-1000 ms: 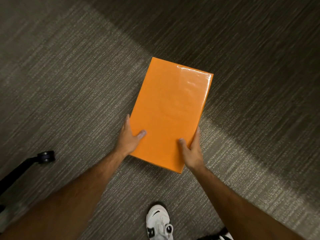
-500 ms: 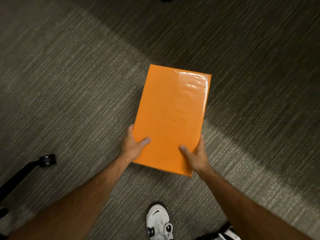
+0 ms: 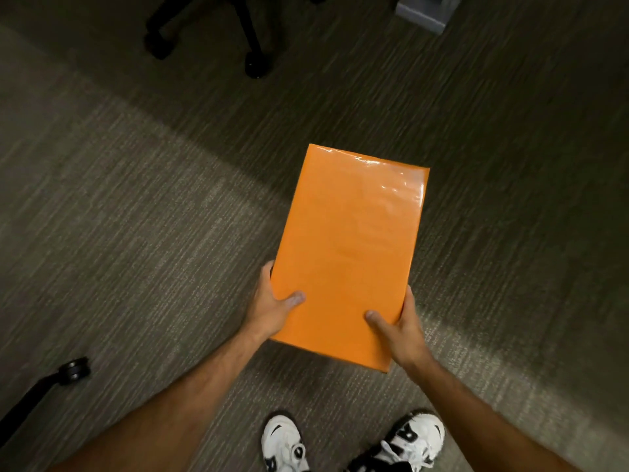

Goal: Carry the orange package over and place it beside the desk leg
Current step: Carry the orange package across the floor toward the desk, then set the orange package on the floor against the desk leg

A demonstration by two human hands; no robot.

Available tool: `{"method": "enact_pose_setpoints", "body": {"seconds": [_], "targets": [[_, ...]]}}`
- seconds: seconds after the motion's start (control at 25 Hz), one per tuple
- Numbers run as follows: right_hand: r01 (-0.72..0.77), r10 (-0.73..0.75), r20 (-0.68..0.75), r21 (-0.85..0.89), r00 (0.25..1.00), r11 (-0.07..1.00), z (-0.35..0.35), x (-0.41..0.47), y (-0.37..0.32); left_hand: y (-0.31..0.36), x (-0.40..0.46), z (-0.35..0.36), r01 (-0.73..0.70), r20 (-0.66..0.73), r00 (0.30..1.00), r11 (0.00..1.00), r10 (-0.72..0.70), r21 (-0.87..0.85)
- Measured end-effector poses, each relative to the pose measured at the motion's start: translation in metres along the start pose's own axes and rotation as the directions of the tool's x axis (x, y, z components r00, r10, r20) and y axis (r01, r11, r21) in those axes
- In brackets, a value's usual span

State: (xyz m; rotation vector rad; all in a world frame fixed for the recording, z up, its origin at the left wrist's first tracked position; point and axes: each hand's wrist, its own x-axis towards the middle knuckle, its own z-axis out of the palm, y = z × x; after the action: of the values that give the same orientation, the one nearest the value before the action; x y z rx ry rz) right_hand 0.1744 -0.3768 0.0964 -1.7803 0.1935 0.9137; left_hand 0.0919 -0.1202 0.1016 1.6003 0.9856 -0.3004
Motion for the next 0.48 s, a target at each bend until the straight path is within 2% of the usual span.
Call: {"method": "enact_pose_setpoints", "body": {"seconds": [0.36, 0.48], "targets": [[0.085, -0.09, -0.081, -0.058, 0.993, 0.995, -0.127, -0.011, -0.084, 0.142, -0.012, 0.07, -0.096, 0.043, 0.995, 0.993, 0.093, 0.072], [0.066, -0.071, -0.091, -0.06, 0.993, 0.996, -0.173, 0.004, -0.095, 0.173, 0.005, 0.101, -0.13, 0.078, 0.989, 0.988, 0.124, 0.082]]}}
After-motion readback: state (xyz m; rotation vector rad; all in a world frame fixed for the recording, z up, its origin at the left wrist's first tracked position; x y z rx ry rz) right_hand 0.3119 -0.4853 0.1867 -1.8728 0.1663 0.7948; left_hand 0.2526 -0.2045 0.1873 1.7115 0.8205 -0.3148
